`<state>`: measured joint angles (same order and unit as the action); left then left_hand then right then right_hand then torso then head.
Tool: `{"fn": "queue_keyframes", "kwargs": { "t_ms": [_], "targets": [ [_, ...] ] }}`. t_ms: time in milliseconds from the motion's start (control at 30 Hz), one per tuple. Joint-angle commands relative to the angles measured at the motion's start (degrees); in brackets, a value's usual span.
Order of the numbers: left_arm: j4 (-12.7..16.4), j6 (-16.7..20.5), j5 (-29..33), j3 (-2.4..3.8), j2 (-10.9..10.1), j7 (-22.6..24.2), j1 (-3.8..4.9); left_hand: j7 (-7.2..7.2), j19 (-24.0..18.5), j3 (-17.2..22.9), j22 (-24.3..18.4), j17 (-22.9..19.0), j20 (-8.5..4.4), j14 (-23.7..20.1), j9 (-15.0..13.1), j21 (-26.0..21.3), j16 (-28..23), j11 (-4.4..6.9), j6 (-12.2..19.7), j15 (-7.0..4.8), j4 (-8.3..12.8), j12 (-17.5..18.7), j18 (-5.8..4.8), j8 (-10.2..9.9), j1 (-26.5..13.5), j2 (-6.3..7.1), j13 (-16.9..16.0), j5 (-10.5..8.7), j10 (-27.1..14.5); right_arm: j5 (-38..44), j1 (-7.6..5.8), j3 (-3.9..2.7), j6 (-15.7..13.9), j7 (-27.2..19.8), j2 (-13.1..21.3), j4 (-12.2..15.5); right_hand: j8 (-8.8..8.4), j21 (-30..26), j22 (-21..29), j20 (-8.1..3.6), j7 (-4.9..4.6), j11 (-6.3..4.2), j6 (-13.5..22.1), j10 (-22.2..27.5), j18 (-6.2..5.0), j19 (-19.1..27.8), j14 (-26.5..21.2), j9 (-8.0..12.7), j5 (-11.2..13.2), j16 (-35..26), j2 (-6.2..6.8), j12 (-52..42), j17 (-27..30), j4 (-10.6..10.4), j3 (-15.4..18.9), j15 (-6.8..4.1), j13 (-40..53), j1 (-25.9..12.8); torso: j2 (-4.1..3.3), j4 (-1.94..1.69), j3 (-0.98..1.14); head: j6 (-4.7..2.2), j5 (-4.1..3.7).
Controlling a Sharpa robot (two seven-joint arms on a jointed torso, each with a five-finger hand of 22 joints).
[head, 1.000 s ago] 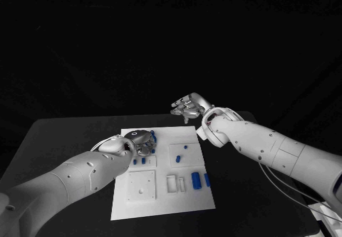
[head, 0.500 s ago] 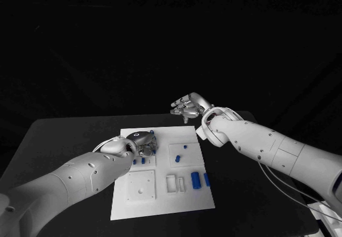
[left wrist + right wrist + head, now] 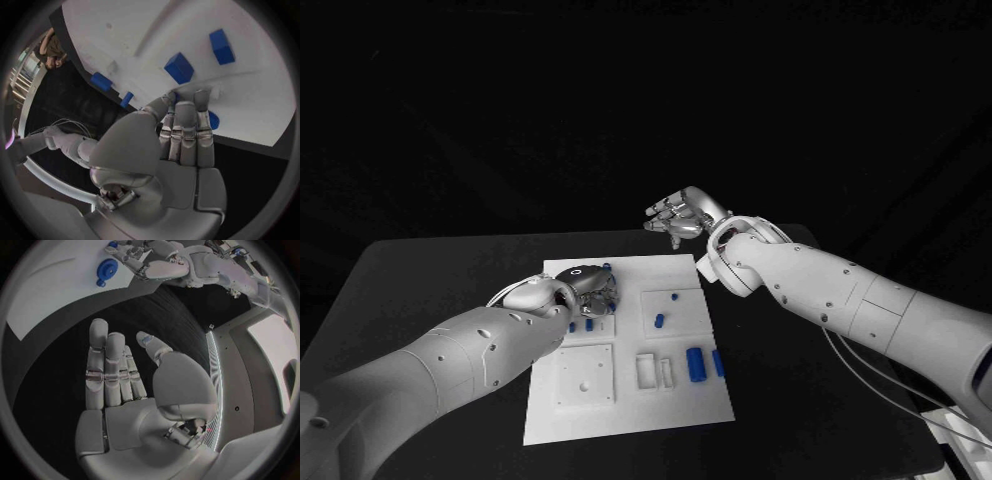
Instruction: Assemble the parts on the task board
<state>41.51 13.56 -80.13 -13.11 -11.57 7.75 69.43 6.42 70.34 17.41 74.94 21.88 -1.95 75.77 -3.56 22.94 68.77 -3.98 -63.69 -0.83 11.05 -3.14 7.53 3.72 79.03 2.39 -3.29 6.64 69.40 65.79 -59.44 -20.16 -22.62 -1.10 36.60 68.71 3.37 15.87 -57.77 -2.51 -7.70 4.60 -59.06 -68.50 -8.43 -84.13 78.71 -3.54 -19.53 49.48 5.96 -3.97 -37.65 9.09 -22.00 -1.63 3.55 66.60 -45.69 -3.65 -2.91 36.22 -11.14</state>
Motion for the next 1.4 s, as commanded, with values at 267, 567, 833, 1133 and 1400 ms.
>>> {"fn": "queue_keyframes", "kwargs": {
  "t_ms": [267,567,833,1133,1400],
  "targets": [
    [-0.3,-2.6,-0.6,-0.27,0.0,-0.4,-0.53,-0.44,0.0,-0.5,1.2,0.1,-0.48,0.2,-0.1,0.6,-0.1,0.54,-2.4,-0.68,-0.4,-0.2,-0.83,-0.1,0.3,-1.45,-0.1,0.27,1.7,0.0,0.0,-0.02,0.7,-0.6,0.0,0.1,0.2,0.4,0.2,0.04,0.14,-0.27,-0.5,-0.2,-1.3,-1.9,-0.2,-0.1,-0.3,0.2,0.13,0.4,0.1,-0.4,-0.1,0.25,-0.1,-0.1,0.0,0.02,0.01,-0.12,0.12],
    [0.3,0.2,-0.4,-0.1,-0.5,0.1,-0.52,-0.75,0.5,-1.6,1.2,0.1,-1.08,0.9,-0.1,1.0,-0.3,1.08,-3.9,-1.2,-0.3,-0.2,-1.27,-0.2,0.6,-2.46,-0.1,0.72,3.0,0.0,0.0,-0.02,0.7,-0.6,0.0,-0.1,0.2,0.4,0.2,0.04,0.14,-0.27,-0.5,-0.2,-1.3,-1.9,-0.2,-0.1,-0.3,0.2,0.13,0.4,0.1,-0.4,-0.1,0.25,-0.1,-0.1,0.05,-0.08,-0.06,-0.36,0.25],
    [2.1,2.3,1.0,1.7,-1.7,0.4,-0.41,-0.72,0.6,-1.7,1.1,0.1,-1.14,1.2,-0.1,1.2,-0.5,1.02,-3.8,-1.2,-0.1,-0.2,-1.26,-0.2,0.6,-2.55,-0.1,0.99,2.9,0.0,0.0,-0.02,0.6,-0.7,0.2,-0.1,0.2,0.4,0.2,0.04,0.14,-0.27,-0.5,-0.2,-1.3,-1.9,-0.2,-0.1,-0.3,0.2,0.13,0.4,0.1,-0.4,-0.1,0.25,-0.1,-0.1,0.11,-0.15,-0.1,-0.66,0.56],
    [5.1,2.7,2.6,5.39,-3.4,0.1,0.06,-0.69,0.6,-1.6,1.1,0.1,-1.11,1.2,-0.1,1.2,-0.6,0.97,-3.7,-1.18,0.0,-0.2,-1.22,-0.2,0.5,-2.61,-0.1,0.99,2.7,0.0,0.0,-0.02,0.6,-0.7,0.4,-0.2,0.21,0.5,0.4,0.02,0.17,-0.29,-0.6,-0.3,-1.29,-2.0,-0.2,-0.1,-0.4,0.3,0.1,0.4,0.2,-0.4,-0.2,0.23,-0.1,-0.1,0.2,-0.3,-0.2,-1.04,1.24],
    [7.5,1.9,3.5,6.32,-5.7,-0.7,0.91,-0.67,0.6,-1.6,1.1,0.1,-1.09,1.3,-0.1,1.3,-0.7,0.96,-3.6,-1.17,0.1,-0.2,-1.18,-0.2,0.5,-2.58,-0.1,1.0,2.7,0.0,0.0,-0.01,0.7,-0.6,0.7,-0.2,0.21,0.5,0.4,0.02,0.17,-0.29,-0.6,-0.3,-1.29,-2.0,-0.2,-0.1,-0.4,0.3,0.1,0.4,0.2,-0.4,-0.2,0.23,-0.1,-0.1,0.3,-0.45,-0.24,-1.15,1.86]
  ]
}}
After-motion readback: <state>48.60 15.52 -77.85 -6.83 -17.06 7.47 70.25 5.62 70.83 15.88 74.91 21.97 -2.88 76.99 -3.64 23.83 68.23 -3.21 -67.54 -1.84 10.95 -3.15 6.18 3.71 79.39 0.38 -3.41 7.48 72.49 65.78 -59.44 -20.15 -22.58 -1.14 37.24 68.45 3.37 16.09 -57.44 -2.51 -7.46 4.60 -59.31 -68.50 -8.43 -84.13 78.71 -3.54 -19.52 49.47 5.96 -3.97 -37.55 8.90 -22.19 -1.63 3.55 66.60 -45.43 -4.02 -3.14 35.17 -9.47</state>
